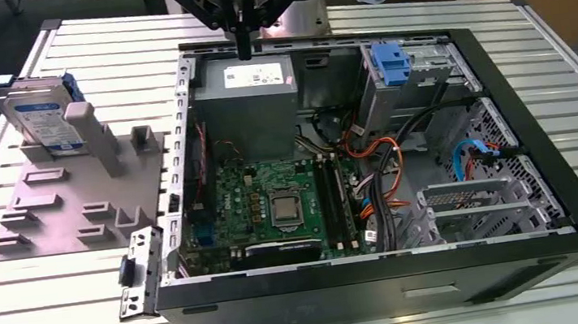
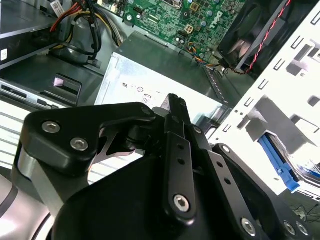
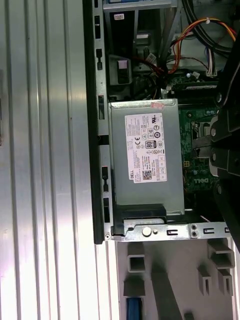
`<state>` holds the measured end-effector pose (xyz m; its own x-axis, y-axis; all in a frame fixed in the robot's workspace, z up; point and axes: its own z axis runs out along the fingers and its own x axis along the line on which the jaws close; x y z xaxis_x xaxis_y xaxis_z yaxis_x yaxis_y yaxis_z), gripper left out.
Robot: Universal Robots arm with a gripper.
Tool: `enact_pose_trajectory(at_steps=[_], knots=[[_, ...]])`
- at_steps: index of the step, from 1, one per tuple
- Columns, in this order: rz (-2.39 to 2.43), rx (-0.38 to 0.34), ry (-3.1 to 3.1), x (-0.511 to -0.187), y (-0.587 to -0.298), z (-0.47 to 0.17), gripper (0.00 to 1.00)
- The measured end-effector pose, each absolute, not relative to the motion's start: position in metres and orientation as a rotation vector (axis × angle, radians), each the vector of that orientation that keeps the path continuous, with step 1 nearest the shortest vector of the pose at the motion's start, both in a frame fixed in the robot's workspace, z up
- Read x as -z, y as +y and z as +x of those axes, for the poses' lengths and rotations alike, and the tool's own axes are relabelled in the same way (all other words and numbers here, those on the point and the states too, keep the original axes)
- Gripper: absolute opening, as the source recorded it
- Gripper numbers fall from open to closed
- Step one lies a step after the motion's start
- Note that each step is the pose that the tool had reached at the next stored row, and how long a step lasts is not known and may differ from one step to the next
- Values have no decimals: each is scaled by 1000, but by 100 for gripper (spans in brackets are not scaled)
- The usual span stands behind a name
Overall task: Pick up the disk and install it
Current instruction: 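Reach for the disk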
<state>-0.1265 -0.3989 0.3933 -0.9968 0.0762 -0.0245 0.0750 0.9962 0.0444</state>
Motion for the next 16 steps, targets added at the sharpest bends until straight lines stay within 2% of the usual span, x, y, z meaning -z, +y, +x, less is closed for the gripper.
enact_pose_trajectory(at_steps=[16], knots=[[118, -68, 3112, -393, -399, -130, 11]])
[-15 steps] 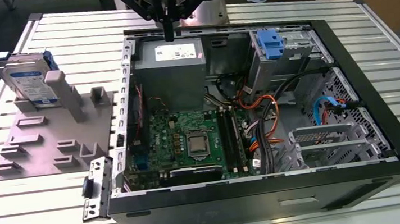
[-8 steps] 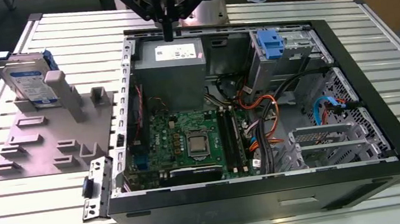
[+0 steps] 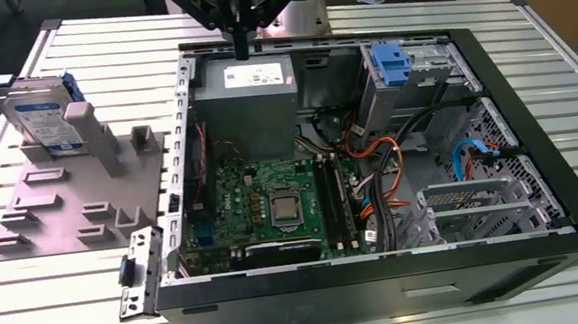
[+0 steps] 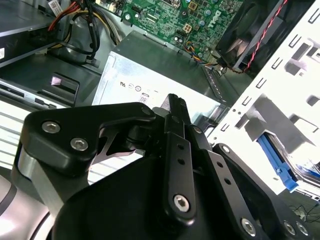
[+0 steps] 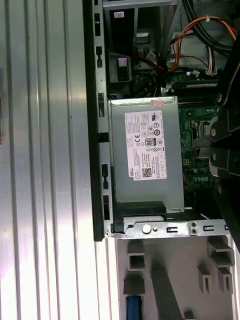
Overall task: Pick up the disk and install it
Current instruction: 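Reach for the disk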
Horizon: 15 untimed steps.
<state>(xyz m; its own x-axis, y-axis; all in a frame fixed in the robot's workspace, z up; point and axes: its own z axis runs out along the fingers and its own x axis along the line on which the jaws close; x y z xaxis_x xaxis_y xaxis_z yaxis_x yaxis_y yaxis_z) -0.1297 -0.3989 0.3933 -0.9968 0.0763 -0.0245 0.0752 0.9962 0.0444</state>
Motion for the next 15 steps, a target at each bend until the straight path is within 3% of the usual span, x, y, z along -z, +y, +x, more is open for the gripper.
enact_pose_trajectory(at_steps=[15], knots=[[118, -68, 3112, -393, -399, -137, 11]])
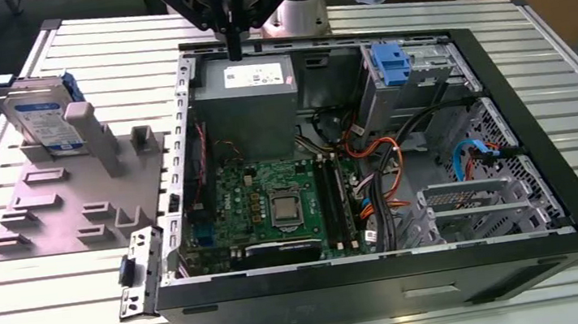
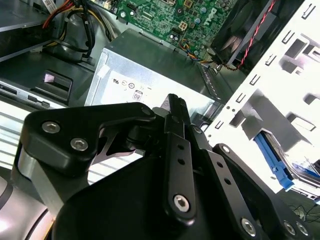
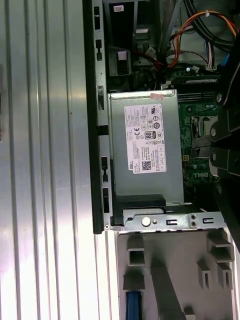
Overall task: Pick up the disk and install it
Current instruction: 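Reach for the disk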
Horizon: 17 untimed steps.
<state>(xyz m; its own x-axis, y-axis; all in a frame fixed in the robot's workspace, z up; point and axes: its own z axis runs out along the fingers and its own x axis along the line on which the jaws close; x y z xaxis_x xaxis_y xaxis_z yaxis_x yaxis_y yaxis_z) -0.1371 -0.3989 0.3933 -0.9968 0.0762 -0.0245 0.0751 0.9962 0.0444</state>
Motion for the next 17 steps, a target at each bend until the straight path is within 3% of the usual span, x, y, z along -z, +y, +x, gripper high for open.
enact_pose_trajectory(at_steps=[17], knots=[[118, -68, 3113, -391, -399, -141, 11]])
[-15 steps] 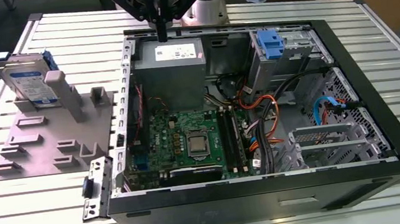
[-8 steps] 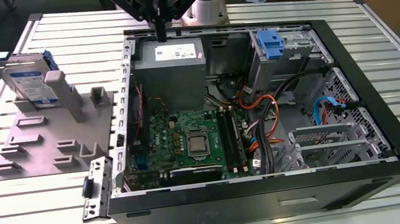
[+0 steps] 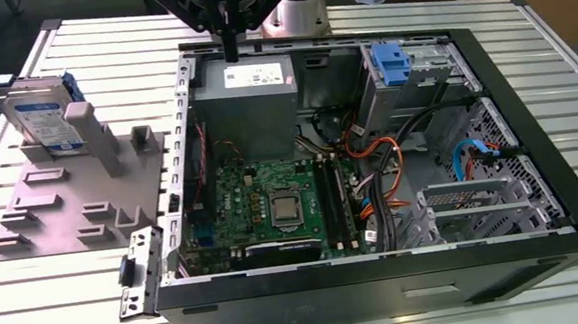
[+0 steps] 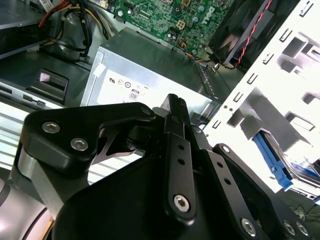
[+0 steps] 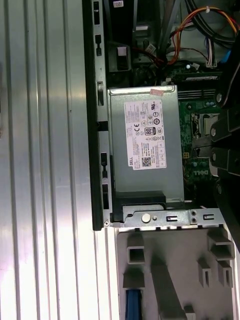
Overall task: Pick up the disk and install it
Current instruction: 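Reach for the disk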
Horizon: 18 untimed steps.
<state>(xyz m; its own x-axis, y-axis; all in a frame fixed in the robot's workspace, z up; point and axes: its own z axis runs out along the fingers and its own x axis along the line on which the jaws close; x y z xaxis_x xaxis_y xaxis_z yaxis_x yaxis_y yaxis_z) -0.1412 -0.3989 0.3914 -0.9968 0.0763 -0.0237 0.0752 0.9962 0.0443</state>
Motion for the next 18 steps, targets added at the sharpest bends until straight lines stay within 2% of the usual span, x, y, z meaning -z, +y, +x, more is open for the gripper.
enact_pose_trajectory(at_steps=[18], knots=[[118, -68, 3113, -391, -399, -147, 11]])
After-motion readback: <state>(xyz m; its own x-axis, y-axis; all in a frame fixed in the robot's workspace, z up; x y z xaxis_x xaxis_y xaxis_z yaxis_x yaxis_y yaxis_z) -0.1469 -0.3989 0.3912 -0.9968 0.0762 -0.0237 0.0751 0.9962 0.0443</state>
